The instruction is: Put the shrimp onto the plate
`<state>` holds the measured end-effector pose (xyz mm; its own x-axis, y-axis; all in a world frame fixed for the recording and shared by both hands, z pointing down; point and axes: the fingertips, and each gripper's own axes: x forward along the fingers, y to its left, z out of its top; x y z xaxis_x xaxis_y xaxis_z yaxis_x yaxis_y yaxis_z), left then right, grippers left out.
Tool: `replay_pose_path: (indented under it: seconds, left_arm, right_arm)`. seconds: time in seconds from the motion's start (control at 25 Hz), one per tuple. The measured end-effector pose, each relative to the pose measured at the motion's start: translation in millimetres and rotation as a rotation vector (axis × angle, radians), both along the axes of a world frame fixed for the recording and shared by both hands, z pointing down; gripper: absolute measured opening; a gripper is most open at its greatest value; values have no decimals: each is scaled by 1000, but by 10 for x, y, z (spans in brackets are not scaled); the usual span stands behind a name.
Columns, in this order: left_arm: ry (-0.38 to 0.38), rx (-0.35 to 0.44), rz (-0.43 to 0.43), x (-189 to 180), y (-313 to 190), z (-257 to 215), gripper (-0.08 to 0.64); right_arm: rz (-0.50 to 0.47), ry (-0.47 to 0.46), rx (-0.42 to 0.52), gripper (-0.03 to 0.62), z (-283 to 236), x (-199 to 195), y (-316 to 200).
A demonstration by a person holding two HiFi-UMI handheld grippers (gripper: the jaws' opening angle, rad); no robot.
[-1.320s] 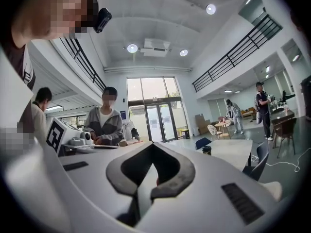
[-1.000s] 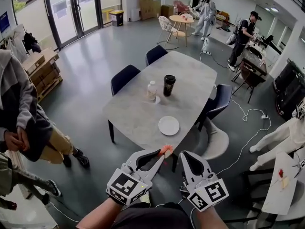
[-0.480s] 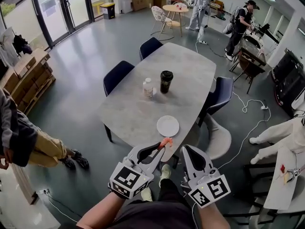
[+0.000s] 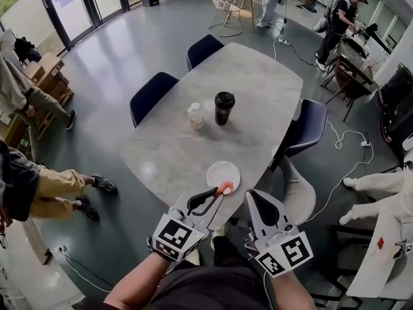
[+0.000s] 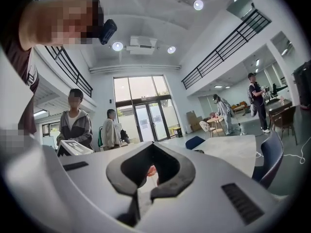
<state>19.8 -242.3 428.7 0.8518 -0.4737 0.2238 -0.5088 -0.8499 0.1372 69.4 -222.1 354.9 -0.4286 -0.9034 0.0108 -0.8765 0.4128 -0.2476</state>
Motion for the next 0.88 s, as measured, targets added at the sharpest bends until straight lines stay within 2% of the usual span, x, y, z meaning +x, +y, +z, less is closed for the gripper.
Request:
replay_pose_path:
  seconds: [0.24, 0.48, 0.88]
  left_arm:
    - [-57, -25, -25, 322, -397, 388, 54]
    - [-139, -83, -21, 452, -605, 924, 54]
    - [-244, -189, 10, 532, -733, 1928, 54]
  right_arm:
    - [-56, 15, -41, 2, 280, 309, -504]
    - [-91, 3, -68, 2, 621, 347, -746]
    - [-11, 13, -120, 2, 1319, 474, -779]
